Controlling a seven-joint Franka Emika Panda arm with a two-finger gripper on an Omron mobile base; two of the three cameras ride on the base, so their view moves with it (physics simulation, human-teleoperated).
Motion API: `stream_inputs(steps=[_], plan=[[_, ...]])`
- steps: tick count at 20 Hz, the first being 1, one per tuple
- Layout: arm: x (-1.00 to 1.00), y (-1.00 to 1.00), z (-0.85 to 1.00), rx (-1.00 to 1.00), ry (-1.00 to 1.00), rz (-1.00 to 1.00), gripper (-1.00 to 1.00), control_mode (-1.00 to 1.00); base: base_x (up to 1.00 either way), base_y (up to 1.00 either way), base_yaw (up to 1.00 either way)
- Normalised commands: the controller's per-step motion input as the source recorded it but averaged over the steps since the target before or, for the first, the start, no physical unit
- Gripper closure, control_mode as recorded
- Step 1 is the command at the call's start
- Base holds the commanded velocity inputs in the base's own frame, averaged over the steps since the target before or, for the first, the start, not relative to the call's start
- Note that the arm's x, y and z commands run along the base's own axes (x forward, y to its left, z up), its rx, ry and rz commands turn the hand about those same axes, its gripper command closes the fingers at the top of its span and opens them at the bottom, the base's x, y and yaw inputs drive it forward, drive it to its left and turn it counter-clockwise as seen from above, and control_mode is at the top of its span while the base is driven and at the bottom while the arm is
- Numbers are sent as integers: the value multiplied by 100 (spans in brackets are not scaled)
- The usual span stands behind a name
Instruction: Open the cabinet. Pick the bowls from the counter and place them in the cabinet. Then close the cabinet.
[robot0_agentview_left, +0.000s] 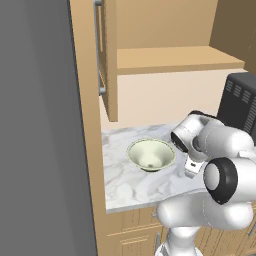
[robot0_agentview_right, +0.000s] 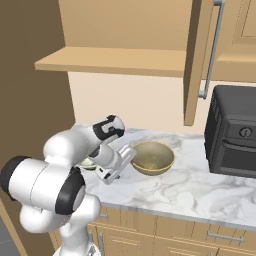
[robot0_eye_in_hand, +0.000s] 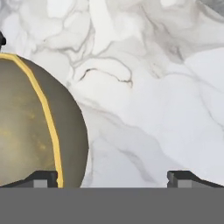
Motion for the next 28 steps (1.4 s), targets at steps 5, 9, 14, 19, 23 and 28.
stream_inputs(steps=[5,9,14,19,23,28], plan=[[5,-4,0,0,4,0,-100,-100,0,0,0],[4,-15,0,0,6,0,-100,-100,0,0,0],[3,-24,1,0,2,0,-100,-100,0,0,0],[4,-22,11,0,0,0,-100,-100,0,0,0],[21,-16,6,3,0,3,-100,-100,0,0,0],[23,-4,10,2,0,4,-100,-100,0,0,0]])
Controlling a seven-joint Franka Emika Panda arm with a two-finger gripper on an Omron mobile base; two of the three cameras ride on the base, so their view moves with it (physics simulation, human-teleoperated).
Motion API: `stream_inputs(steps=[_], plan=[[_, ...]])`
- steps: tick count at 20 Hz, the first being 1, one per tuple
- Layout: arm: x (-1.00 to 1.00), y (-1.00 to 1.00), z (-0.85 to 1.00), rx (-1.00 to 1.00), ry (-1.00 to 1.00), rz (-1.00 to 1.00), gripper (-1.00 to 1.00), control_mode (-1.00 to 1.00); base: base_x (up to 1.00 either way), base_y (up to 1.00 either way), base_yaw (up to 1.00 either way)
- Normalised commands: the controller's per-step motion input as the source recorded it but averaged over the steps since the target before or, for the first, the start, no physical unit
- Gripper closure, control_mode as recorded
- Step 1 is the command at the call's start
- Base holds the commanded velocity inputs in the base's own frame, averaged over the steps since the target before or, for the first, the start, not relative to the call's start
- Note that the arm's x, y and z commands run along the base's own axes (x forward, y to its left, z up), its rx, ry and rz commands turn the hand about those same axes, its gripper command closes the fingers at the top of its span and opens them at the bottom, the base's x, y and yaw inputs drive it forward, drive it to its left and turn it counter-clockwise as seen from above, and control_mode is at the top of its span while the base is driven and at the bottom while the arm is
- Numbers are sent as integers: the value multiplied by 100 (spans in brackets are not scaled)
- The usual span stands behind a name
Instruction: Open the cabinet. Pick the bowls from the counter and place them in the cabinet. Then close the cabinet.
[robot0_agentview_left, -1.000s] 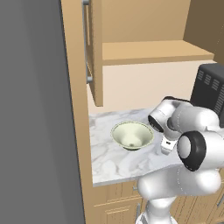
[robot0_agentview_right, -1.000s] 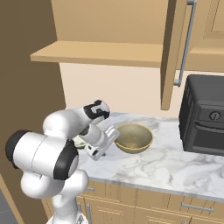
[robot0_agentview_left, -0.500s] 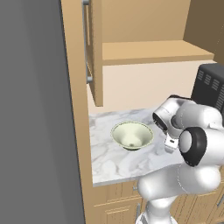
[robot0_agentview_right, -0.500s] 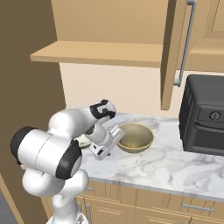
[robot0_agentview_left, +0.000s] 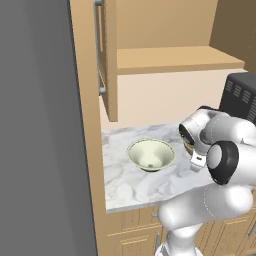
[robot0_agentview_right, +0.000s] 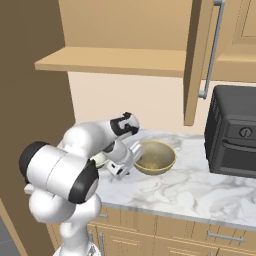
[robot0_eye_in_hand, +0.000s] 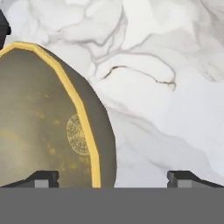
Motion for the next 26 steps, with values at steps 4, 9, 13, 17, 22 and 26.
stream_inputs(steps=[4,9,13,17,22,26], plan=[[53,0,0,1,2,4,-100,-100,0,0,0],[59,-5,0,4,10,6,-100,-100,0,0,0],[47,-15,-10,4,13,6,100,-100,0,0,0],[34,-20,-16,3,18,5,100,-100,0,0,0],[1,-32,-1,1,9,5,100,-100,0,0,0],[-22,-21,9,0,0,0,100,-100,0,0,0]])
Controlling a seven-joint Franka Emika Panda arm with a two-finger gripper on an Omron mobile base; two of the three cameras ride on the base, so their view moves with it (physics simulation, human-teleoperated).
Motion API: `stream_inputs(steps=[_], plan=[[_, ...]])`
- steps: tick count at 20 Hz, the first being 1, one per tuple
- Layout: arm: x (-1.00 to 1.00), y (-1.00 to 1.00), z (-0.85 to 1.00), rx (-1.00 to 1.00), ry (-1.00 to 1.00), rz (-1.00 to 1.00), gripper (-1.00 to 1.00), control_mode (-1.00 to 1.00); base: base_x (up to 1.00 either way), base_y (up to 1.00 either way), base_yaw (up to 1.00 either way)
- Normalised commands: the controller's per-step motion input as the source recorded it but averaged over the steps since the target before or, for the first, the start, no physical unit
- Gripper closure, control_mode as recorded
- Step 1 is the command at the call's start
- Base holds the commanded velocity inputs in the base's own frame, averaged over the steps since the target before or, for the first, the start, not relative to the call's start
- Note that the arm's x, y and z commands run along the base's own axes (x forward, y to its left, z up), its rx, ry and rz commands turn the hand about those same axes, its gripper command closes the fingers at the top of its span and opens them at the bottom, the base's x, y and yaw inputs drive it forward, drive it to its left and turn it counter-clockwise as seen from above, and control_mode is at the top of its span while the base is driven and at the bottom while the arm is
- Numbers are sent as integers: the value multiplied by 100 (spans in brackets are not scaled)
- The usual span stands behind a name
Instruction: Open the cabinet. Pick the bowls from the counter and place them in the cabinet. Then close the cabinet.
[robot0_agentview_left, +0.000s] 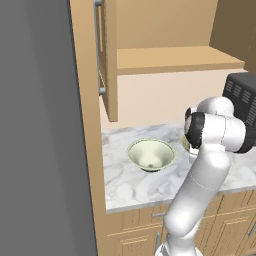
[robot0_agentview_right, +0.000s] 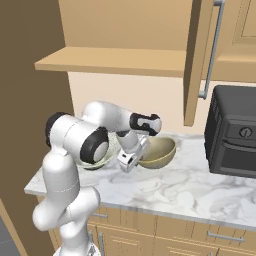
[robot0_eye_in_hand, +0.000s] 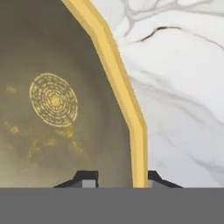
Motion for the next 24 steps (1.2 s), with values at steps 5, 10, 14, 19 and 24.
stream_inputs(steps=[5,10,14,19,24], plan=[[-56,0,27,-1,-18,0,100,-100,0,0,0],[-69,19,48,-6,-46,2,100,-100,0,0,0],[-66,51,99,-17,-36,11,100,-100,0,0,0],[-64,95,100,-35,-26,19,100,-100,0,0,0],[-56,92,91,-31,-8,26,100,-100,0,0,0]])
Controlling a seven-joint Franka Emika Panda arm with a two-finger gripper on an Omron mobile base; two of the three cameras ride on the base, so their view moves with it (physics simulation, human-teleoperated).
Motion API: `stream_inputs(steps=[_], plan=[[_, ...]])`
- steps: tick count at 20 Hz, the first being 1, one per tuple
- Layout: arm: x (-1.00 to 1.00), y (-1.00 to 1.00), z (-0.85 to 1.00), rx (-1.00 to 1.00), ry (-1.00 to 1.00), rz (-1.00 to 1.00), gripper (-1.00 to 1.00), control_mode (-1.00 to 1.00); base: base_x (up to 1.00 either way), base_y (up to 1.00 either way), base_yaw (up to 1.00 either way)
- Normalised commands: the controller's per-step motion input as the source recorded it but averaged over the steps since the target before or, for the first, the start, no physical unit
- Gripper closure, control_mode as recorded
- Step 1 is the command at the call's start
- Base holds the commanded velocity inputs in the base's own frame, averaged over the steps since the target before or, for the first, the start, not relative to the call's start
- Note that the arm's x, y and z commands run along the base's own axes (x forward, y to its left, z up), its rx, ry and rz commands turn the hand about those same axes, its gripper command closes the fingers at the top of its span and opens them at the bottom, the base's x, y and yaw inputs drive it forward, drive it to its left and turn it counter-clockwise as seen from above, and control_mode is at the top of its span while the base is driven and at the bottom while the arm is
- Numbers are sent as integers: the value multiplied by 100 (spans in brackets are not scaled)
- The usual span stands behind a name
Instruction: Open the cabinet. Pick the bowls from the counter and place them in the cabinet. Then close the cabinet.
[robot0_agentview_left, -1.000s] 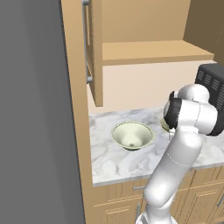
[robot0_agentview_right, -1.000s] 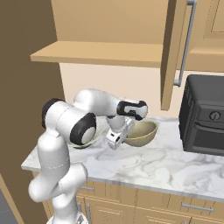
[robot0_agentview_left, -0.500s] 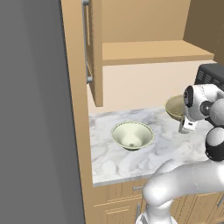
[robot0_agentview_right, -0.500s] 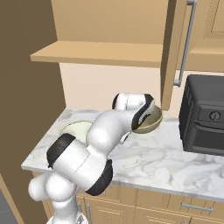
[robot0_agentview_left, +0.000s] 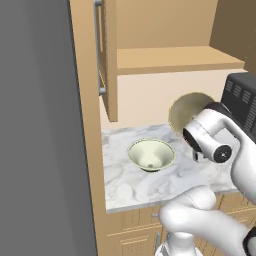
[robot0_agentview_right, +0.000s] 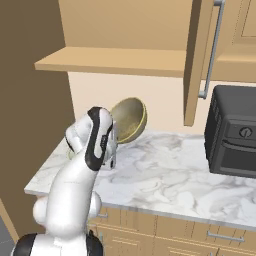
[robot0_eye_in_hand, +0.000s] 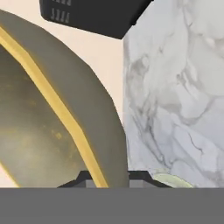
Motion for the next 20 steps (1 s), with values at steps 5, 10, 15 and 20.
stream_inputs(steps=[5,10,15,20], plan=[[-53,31,100,-20,-9,20,100,-100,0,0,0],[-64,7,100,-13,-8,18,100,-100,0,0,0],[-59,4,100,-2,-7,18,100,-100,0,0,0],[-35,4,100,0,-8,17,100,-100,0,0,0]])
